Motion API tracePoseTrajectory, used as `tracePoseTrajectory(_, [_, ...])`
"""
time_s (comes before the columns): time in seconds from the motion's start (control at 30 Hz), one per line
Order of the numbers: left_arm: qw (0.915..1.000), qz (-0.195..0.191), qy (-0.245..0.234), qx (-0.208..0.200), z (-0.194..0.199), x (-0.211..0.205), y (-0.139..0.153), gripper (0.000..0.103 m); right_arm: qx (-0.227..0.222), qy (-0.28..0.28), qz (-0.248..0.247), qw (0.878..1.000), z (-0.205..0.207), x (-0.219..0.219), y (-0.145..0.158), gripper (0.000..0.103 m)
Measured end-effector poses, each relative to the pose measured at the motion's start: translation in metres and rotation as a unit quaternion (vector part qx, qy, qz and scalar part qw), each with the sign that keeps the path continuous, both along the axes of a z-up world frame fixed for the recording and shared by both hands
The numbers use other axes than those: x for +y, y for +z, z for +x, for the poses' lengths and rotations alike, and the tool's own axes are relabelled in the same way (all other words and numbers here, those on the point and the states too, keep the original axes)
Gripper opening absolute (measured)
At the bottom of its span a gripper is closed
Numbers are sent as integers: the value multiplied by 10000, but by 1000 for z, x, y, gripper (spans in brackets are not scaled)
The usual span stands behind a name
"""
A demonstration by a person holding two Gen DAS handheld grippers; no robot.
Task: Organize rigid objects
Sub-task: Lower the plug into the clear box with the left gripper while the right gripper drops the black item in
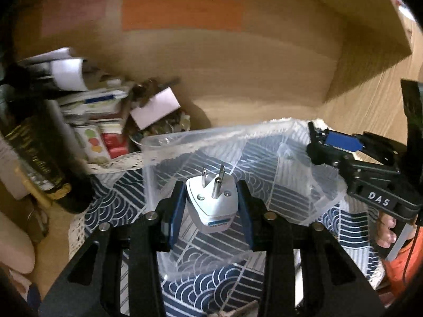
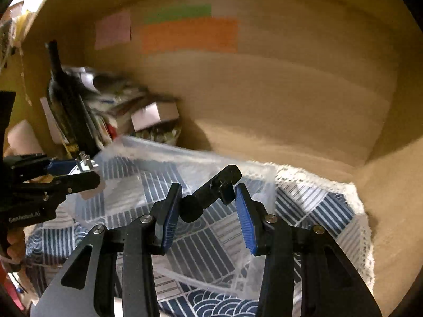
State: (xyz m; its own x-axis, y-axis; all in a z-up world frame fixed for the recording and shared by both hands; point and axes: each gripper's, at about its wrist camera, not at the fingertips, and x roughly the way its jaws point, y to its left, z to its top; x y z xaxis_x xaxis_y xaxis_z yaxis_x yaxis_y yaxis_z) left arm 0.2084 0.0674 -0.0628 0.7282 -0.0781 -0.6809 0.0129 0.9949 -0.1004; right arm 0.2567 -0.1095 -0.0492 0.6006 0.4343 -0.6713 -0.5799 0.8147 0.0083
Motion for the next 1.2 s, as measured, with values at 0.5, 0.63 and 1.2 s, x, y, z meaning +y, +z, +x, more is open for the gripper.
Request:
tracePoseTrajectory(0.5, [9986,217,-149,463,35,-8,-29,38,679,273,-659,9951,17,28,-40,39])
tracePoseTrajectory(0.63, [9992,231,-81,315,26,-7,-18,47,497,251,-630,9965,10,27,-30,56])
tracePoseTrajectory(1.2, [9996,252,-29,-149,-70,-8,10,80,-45,-7,-180,9998,-64,-26,17,70])
